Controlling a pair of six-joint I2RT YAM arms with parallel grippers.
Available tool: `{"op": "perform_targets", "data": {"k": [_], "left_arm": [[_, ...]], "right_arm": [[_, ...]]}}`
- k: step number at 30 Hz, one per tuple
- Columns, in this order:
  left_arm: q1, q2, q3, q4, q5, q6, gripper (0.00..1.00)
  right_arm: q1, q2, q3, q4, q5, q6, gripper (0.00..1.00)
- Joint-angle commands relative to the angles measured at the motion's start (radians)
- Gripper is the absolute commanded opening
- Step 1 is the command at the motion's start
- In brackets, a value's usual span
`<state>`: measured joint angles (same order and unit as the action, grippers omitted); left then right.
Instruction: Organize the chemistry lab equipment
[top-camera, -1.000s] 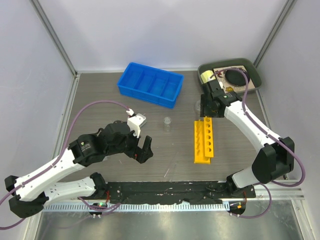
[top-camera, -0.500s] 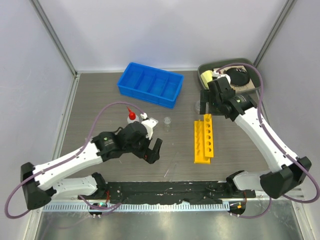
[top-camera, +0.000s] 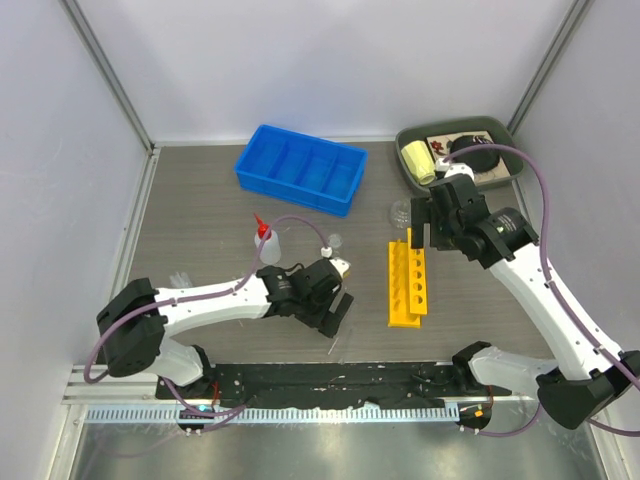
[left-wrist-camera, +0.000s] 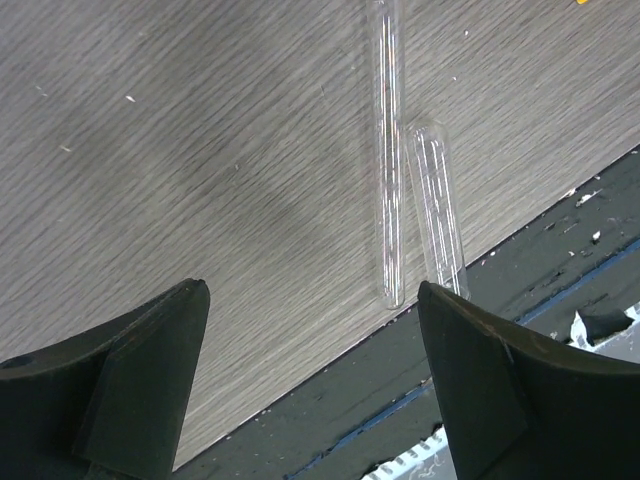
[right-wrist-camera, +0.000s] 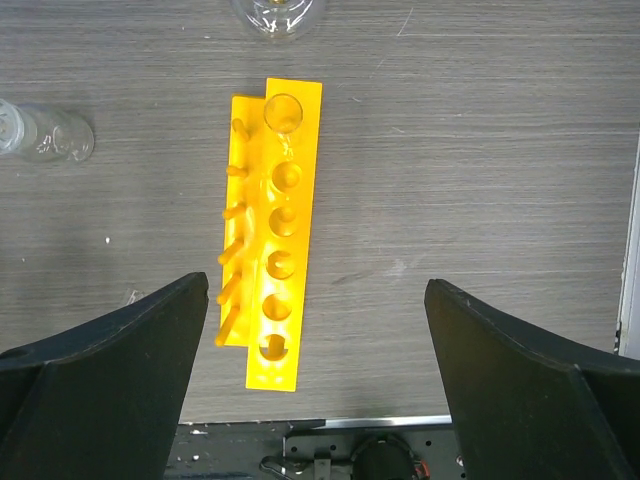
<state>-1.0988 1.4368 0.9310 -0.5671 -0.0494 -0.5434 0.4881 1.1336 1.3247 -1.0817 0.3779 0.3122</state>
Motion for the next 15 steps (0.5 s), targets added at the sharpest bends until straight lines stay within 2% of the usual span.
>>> {"op": "perform_targets", "data": {"k": [1, 15], "left_arm": [[-0.021, 0.023, 0.031, 0.078, -0.032, -0.062, 0.89], [-0.081, 0.116, 0.005, 0.124, -0.079, -0.133, 0.86]], "right_arm": [[0.007, -0.052, -0.024, 0.014, -0.014, -0.012, 0.96], [0.010, -0.092, -0.033, 0.012, -0.045, -0.013, 0.96]]}}
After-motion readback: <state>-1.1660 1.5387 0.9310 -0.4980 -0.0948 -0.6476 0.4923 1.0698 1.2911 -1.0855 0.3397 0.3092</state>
